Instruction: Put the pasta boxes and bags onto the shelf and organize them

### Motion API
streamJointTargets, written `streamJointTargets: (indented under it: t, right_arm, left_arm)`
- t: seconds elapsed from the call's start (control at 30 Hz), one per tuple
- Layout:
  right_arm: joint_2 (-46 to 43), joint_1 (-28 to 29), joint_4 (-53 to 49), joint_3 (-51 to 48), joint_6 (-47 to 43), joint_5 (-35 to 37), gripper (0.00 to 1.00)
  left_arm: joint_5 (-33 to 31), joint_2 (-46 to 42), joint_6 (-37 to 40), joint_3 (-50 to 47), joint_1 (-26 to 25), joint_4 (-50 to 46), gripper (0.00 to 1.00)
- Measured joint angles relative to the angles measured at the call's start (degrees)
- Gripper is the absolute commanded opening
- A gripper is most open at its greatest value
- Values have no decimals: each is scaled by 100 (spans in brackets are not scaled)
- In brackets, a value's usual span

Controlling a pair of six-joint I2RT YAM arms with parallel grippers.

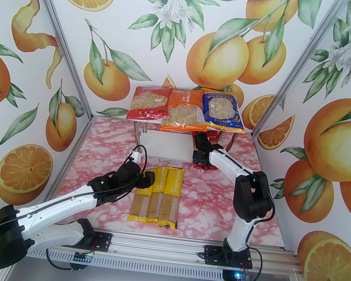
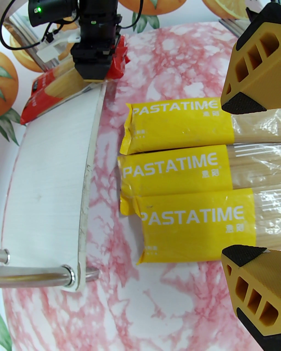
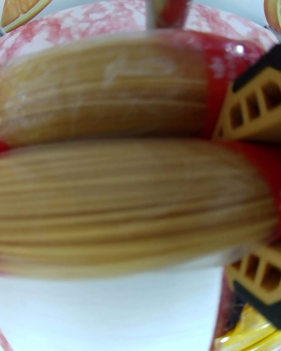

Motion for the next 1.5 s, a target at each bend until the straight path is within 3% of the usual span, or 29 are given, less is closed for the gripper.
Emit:
streamJointTargets:
  t: [0.17,0.5,0.77,0.93,1.07,1.2,1.5]
  right_arm:
    - [59,-20,166,0,120,-289,78]
    - [-205,-87,557,-214,162,-916,90]
    - [-1692,-101,1143,-1231,63,-1097,96]
    - [-2944,17,1078,-2028,20,-1110,92]
    - [-4011,553,765,-2505,33,-1034,90]
    - [-4708,1499,407,-2850,334,-1064,89]
    - [-4280,3032,291,-3770,1606,-1331,92]
  left_arm:
    - [7,-42,24,-17,7,-133,89]
    - [15,-42,140,-116,26,-304,89]
    - [48,-85,192,-332,26,-507,90]
    - [107,-76,197,-402,15,-660,80]
    - [111,107,175,-402,-66,-710,74]
    - [114,417,160,-402,-164,-704,73]
    - [214,782,9,-402,-216,-476,77]
